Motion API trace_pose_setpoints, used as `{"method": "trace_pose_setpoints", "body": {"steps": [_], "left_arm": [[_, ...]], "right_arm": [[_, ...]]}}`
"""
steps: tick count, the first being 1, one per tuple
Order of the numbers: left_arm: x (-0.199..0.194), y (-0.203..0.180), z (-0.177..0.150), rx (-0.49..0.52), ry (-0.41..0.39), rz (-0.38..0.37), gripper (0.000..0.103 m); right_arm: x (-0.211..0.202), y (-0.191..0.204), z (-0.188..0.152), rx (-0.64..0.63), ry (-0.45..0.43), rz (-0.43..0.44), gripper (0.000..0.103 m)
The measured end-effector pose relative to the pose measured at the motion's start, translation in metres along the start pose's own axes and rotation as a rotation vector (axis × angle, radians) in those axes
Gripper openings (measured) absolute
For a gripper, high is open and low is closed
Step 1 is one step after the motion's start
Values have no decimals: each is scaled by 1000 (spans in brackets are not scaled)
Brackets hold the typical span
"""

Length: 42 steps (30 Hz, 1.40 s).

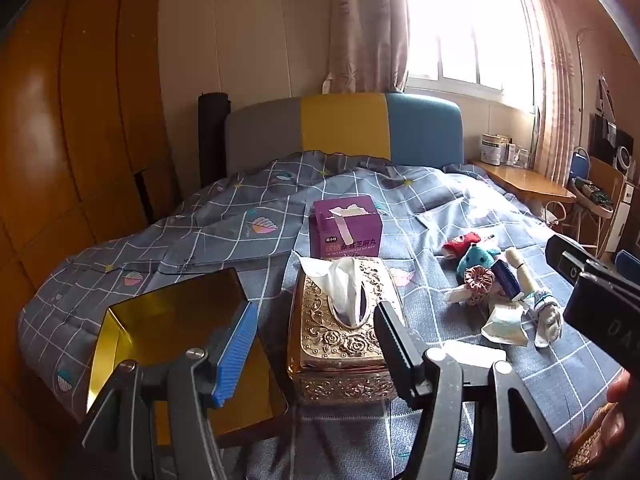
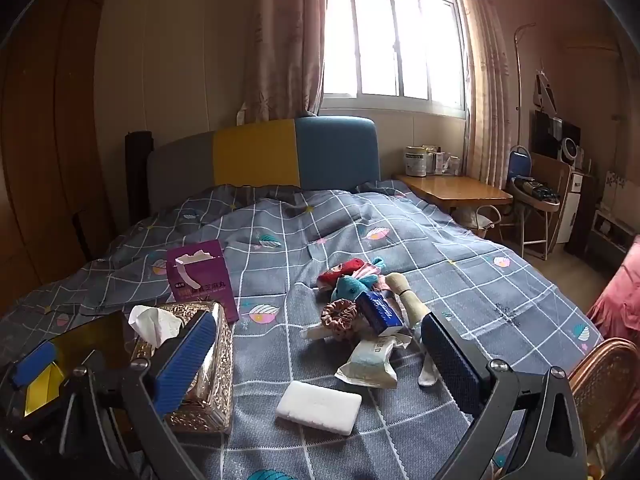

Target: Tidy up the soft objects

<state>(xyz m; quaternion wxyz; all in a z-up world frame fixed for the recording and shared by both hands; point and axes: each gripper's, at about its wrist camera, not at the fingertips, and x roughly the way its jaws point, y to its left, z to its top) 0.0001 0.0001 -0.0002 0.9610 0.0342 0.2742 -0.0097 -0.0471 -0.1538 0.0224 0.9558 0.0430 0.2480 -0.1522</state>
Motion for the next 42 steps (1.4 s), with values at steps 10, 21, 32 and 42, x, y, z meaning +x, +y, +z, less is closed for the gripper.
{"method": "trace_pose_setpoints", "body": {"steps": [10, 21, 32, 42], "left_arm": [[3, 3, -1, -6, 8, 3, 61], [0, -1, 1, 0, 7, -1, 61], [0, -3, 0, 4, 10, -15, 61], [0, -5, -1, 26, 31, -15, 61]], "right_arm": [[4, -3, -2, 2, 10, -5, 103], [5, -6, -1, 9, 9, -11, 103], [8, -13, 0, 17, 12, -21, 103], [8, -15, 0, 18, 9, -23, 103]]}}
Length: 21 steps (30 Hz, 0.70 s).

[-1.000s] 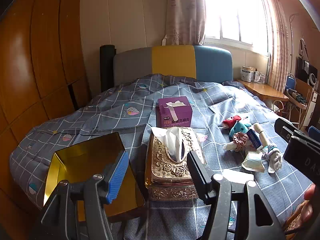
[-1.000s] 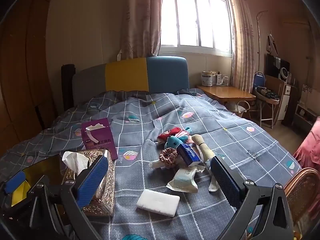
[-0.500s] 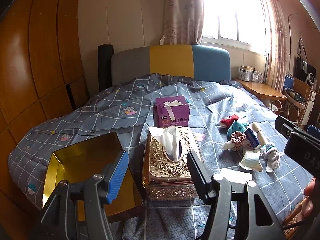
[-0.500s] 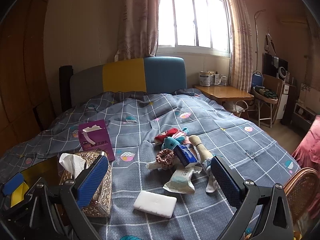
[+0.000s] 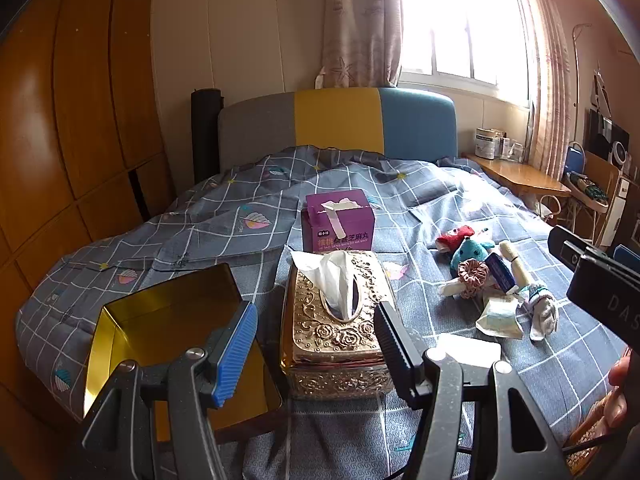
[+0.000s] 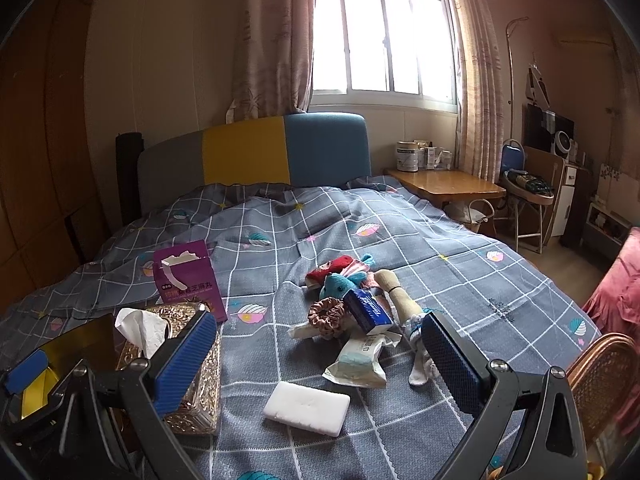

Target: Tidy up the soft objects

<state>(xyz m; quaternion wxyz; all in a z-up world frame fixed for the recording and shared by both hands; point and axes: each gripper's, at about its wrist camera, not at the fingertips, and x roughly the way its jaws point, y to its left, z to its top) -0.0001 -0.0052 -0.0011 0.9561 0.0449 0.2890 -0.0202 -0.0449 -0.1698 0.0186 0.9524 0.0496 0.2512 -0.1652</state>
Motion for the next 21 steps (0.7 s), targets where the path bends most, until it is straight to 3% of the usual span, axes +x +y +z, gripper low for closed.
{"method": "trace_pose_setpoints", "body": {"steps": [21], "left_arm": [[4, -15, -2, 53, -6, -36, 61]], "right_arm": [[6, -18, -1, 37, 7, -29, 103]]}}
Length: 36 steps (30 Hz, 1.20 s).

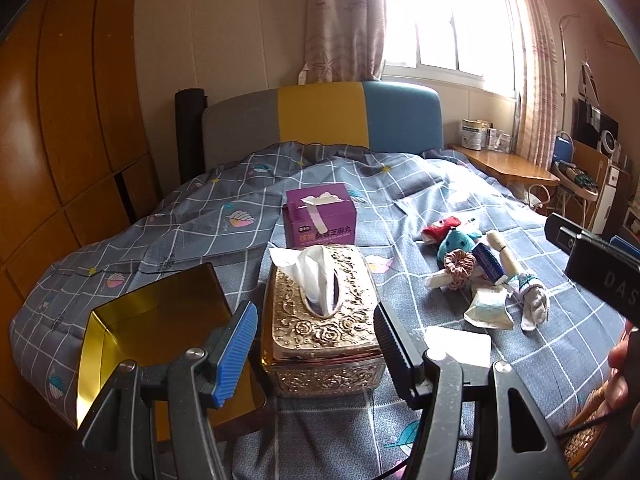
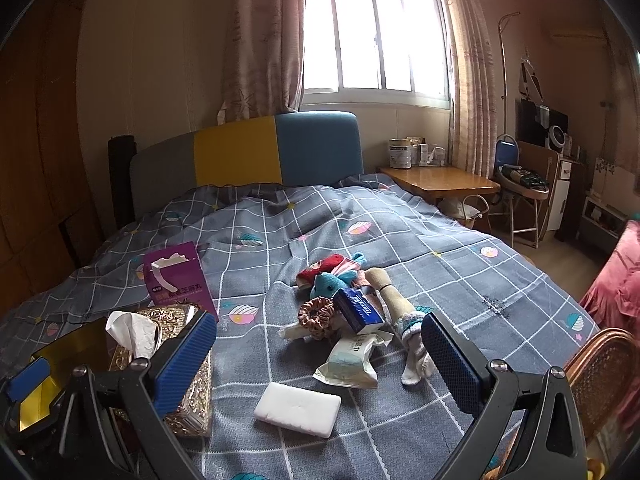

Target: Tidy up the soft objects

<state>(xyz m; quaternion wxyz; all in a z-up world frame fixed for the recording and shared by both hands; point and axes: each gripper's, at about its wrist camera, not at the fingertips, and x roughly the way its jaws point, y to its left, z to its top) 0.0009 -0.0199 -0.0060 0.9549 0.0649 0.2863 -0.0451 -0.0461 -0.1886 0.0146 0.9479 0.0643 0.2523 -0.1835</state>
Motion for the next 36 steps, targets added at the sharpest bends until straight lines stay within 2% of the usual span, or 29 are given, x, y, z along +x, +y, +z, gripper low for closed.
{"method": "trace_pose_setpoints", "body": {"steps": [2, 5, 9, 13, 15, 17, 20, 22, 24, 30, 32, 36], "left_arm": [[3, -2, 0, 11, 12, -23, 61], [10, -9, 2, 35, 39, -103, 62], [31, -25, 12, 49, 147, -340, 71], [61, -67, 15, 162, 210, -419, 71], [75, -87, 12, 182, 268, -495, 71], [90, -102, 5, 215, 340, -507, 71], [109, -129, -16, 331, 414, -534, 71], [118, -143, -32, 467, 426, -519, 72], [126, -156, -44, 603, 418, -486, 79], [135, -177, -48, 852, 401, -482, 86], [145, -183, -49, 889, 422, -486, 87], [164, -189, -52, 867, 468, -517, 87]], "right_arm": [[3, -7, 0, 14, 7, -12, 103], [8, -21, 1, 31, 15, -39, 103], [20, -54, 2, 92, 63, -85, 103], [29, -92, -3, 154, 107, -154, 103], [32, -109, -6, 180, 127, -180, 103], [36, -124, -9, 202, 145, -197, 103], [40, -141, -15, 236, 172, -199, 103], [44, -146, -17, 241, 193, -190, 103], [47, -147, -20, 234, 211, -179, 103], [60, -147, -24, 224, 255, -142, 103], [64, -149, -26, 230, 272, -137, 103], [71, -155, -26, 246, 294, -126, 103]]}}
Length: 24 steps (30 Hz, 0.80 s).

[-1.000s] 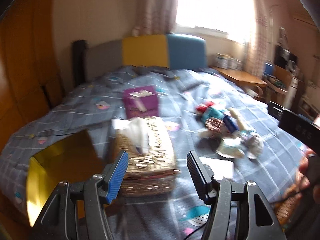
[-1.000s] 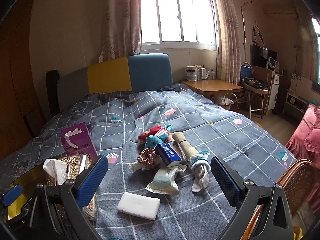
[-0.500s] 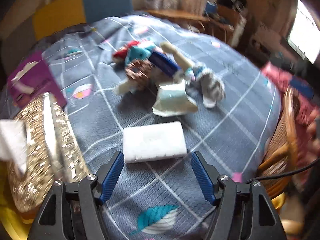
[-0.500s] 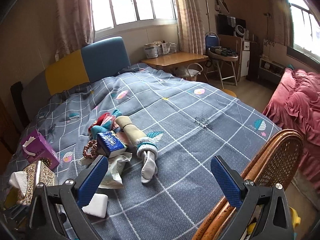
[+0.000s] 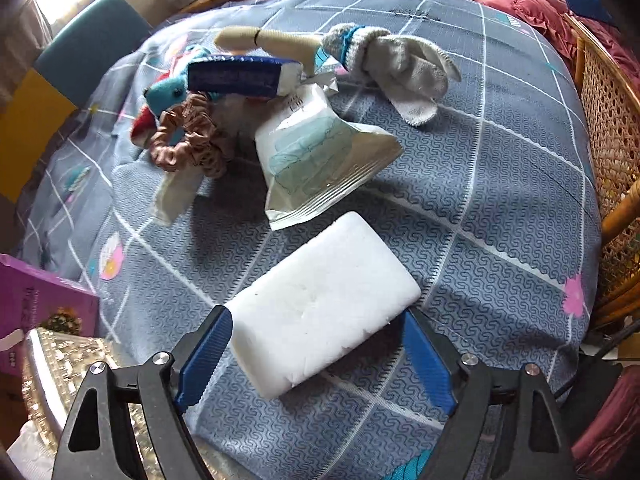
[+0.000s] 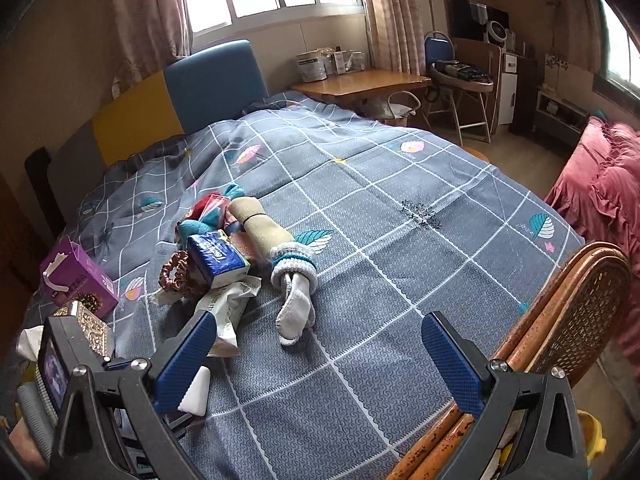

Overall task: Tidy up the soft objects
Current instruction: 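Grasp the white sponge bar with left tool while right tool grasps white sock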

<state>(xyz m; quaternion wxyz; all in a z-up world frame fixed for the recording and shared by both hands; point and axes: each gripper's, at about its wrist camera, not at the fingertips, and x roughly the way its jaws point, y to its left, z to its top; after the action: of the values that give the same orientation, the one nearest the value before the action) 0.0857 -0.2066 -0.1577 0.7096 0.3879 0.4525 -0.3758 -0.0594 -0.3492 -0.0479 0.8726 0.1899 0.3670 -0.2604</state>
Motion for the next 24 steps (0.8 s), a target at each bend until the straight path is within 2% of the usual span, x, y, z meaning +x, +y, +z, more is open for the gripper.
{"method": "trace_pose_setpoints", "body": {"steps": [3, 8, 11, 13, 15, 17, 19, 20, 21, 24], "left_arm": [[-3, 4, -3, -65, -37, -35, 82], [-17, 12, -10, -134, -100, -82, 49], [-24, 11, -15, -153, -119, -89, 38], [-28, 11, -17, -176, -134, -96, 34], [-31, 14, -21, -222, -153, -116, 31], [-38, 22, -24, -266, -169, -135, 27], [-52, 30, -28, -316, -192, -159, 23], [-55, 35, -29, -338, -202, -173, 22], [-60, 40, -31, -362, -212, -188, 21], [-74, 55, -36, -438, -249, -256, 14]], "right_arm": [[6, -3, 6, 10, 20, 13, 103], [29, -6, 24, 65, 84, 79, 103], [62, -1, 34, 70, 150, 70, 103], [87, 3, 38, 71, 217, 71, 96], [113, 7, 40, 74, 280, 68, 80], [137, 9, 40, 66, 324, 38, 74], [155, 12, 37, 49, 360, 24, 55], [161, 12, 34, 44, 378, 23, 35], [165, 12, 32, 33, 392, 13, 24], [161, 12, 30, 28, 387, 31, 23]]}}
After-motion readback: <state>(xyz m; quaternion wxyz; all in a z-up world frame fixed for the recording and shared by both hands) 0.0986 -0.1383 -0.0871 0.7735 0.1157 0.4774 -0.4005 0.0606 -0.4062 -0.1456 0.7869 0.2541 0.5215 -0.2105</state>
